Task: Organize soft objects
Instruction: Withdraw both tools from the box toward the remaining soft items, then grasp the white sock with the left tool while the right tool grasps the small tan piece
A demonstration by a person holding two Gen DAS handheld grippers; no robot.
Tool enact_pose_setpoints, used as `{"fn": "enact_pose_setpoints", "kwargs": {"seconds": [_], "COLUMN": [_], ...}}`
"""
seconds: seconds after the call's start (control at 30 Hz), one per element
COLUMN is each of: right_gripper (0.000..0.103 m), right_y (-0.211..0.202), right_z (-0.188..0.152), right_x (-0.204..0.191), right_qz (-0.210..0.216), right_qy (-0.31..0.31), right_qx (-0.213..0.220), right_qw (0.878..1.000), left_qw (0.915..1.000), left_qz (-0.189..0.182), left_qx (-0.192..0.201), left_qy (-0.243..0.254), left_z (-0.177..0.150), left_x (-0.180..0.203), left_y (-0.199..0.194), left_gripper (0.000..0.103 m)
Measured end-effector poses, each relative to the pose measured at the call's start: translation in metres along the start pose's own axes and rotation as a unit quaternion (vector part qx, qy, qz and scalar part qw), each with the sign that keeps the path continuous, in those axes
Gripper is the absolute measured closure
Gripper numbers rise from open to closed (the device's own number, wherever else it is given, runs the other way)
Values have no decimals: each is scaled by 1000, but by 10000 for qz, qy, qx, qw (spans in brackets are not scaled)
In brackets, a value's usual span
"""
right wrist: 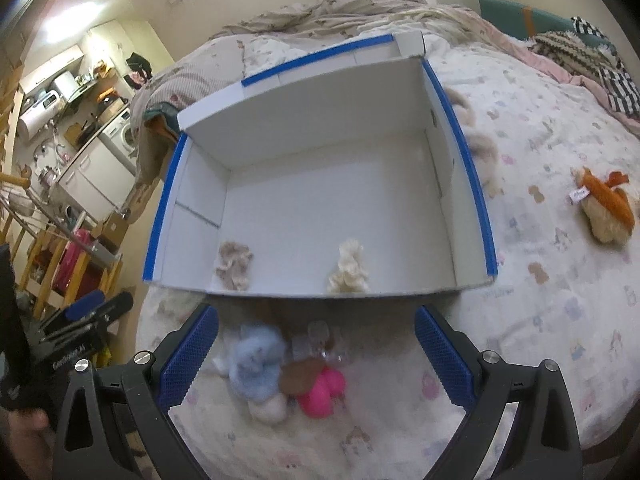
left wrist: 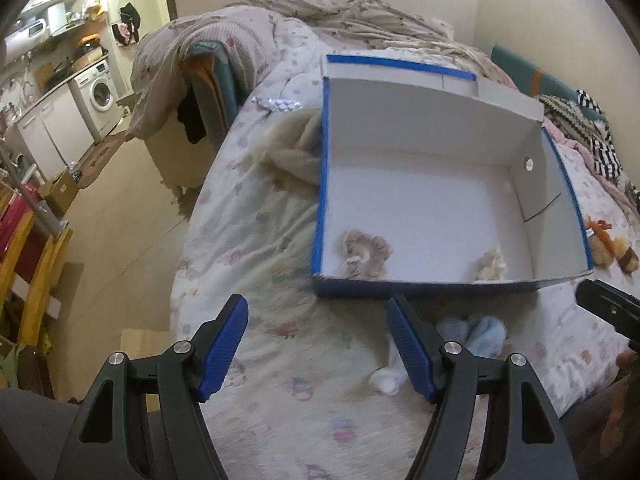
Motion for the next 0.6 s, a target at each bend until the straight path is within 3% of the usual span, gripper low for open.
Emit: {"fn": "enact_pose_setpoints", "kwargs": {"seconds": [0.2, 0.53, 0.6], "right_gripper": [0, 0, 14], "right_y": [10, 57, 64], "right_z": [-18, -40, -40], "right_x": [6, 3, 3], "right_qz": [320, 819, 777], "right_qy": [422, 898, 917], "right_qx": [-317, -1231, -1320], "right_qw": [9981, 9849, 9839], "left_qw": [9994, 9973, 9962], "left_qz": [90, 188, 257], "left_qx": [-295, -664, -789], "left_qy": [-149, -240, -275], "left_z": [-10, -17, -19], "left_x": [-15, -19, -20], "left_y": [10, 26, 33], "left_gripper": [34, 34, 34]}}
Point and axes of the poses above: each gripper's, at about its wrist camera, not at the fingertips, and y roughly the way its jaws point, x to its right, z to its top, the point moved 3 cm from there along y, roughly the way its jaws point, and after that the axes turned 13 degrees about -y, right-handed, at the moved point
